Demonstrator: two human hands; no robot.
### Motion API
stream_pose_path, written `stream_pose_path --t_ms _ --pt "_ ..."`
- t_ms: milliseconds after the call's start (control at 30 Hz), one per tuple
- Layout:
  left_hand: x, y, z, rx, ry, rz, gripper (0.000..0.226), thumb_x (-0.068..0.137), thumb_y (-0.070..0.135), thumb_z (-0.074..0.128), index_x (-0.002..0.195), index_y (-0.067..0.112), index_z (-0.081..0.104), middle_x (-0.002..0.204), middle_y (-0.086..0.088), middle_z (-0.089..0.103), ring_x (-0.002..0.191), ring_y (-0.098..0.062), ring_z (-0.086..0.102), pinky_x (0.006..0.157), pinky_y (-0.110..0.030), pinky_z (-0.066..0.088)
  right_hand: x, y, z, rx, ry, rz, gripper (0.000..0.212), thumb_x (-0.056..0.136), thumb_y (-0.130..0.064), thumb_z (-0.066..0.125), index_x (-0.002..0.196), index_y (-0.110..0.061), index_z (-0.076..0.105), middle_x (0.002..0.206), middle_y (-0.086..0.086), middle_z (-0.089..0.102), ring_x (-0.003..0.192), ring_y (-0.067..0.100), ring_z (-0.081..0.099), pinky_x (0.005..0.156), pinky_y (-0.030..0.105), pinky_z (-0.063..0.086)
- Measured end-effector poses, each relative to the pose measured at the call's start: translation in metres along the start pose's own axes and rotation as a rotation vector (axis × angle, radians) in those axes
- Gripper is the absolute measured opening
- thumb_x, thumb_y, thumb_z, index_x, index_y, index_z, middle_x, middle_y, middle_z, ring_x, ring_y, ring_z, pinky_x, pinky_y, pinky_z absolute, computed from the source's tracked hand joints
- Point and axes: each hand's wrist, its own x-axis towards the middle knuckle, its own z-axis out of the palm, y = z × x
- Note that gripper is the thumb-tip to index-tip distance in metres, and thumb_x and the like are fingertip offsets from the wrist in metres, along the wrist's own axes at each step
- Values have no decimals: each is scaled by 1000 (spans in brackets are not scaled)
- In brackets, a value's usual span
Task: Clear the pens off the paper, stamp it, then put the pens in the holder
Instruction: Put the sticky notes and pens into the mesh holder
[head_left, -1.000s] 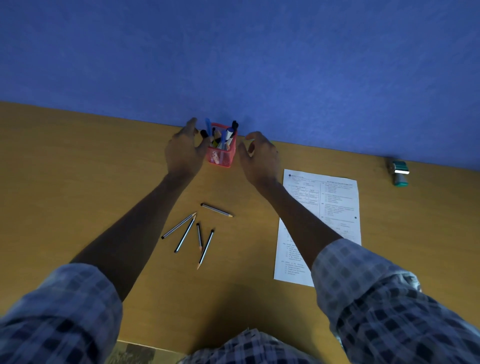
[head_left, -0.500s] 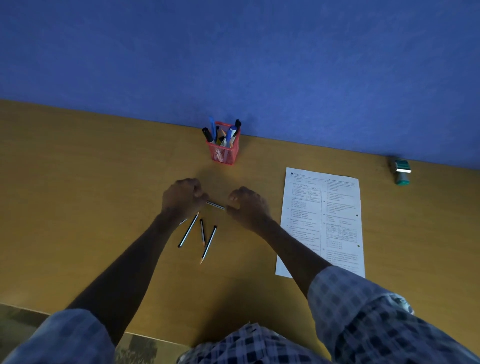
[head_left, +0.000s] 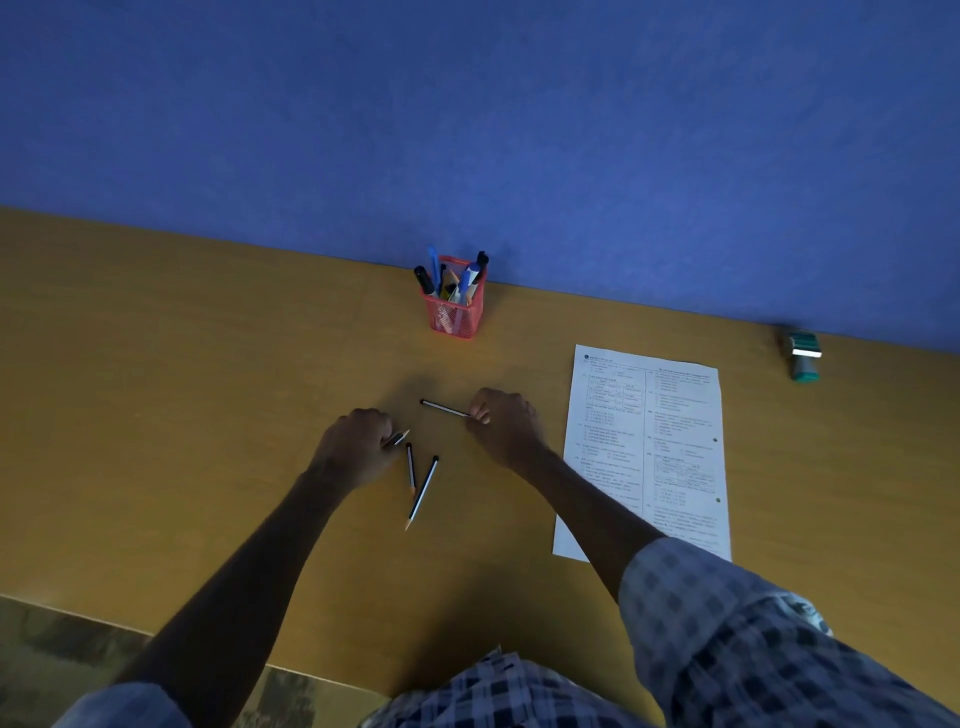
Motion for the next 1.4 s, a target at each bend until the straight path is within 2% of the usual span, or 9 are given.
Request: stream_pose_path --t_ms 133,400,567,667,767,867,1000,1267,1400 --pt "-3 7 0 81 17 -5 14 83 20 64 86 6 65 90 -14 68 85 -35 64 66 -34 45 5 -1 -8 200 36 45 9 83 -17 71 89 -12 72 92 3 75 83 16 69 81 35 57" --pt "2 18 0 175 92 12 14 90 11 58 98 5 68 96 -18 68 90 -38 65 74 -41 51 17 -13 -37 361 153 -36 8 84 -12 70 90 -10 74 89 1 76 75 4 67 71 10 49" --pt "14 21 -14 -18 175 24 13 89 5 55 86 -3 65 87 -23 67 86 -42 62 71 -43 47 33 -24 -65 379 293 -106 9 88 -16 67 94 -14 74 87 -8 72 75 -3 64 69 3 46" --pt "26 26 -35 -239 281 5 22 84 3 60 63 -3 57 63 -25 58 62 -40 56 58 -40 44 44 -30 -84 393 396 -128 9 87 -17 67 93 -16 74 84 -11 71 75 -4 64 68 3 45" --pt "40 37 -66 -445 417 63 25 88 8 64 65 0 65 58 -13 57 53 -24 51 54 -28 38 54 -36 -102 347 480 -150 10 87 -19 66 93 -16 74 85 -7 74 76 1 66 71 12 49" --pt "57 56 -99 -626 555 177 13 90 8 64 89 -1 73 81 -11 71 74 -18 64 69 -22 48 64 -40 -112 273 517 -193 12 88 -17 63 92 -12 73 88 -1 75 78 8 68 74 25 56" --pt "89 81 -129 -788 691 238 16 89 12 65 96 -1 71 89 -1 68 84 -9 64 81 -17 51 76 -47 -115 135 500 -240 16 91 -14 57 92 -9 72 90 3 75 79 16 68 74 38 58" --pt "136 105 -111 -756 744 356 15 92 7 59 99 -4 66 95 -15 69 86 -11 64 81 -13 53 99 -58 -108 -123 358 -257 21 94 -15 49 97 -9 69 98 7 72 87 26 66 76 42 55" --pt "142 101 -97 -677 736 353 16 94 11 56 100 -1 65 91 -13 71 81 -14 66 76 -15 53 103 -61 -108 -160 335 -256 23 96 -15 48 100 -8 69 99 7 73 87 23 67 78 41 56"
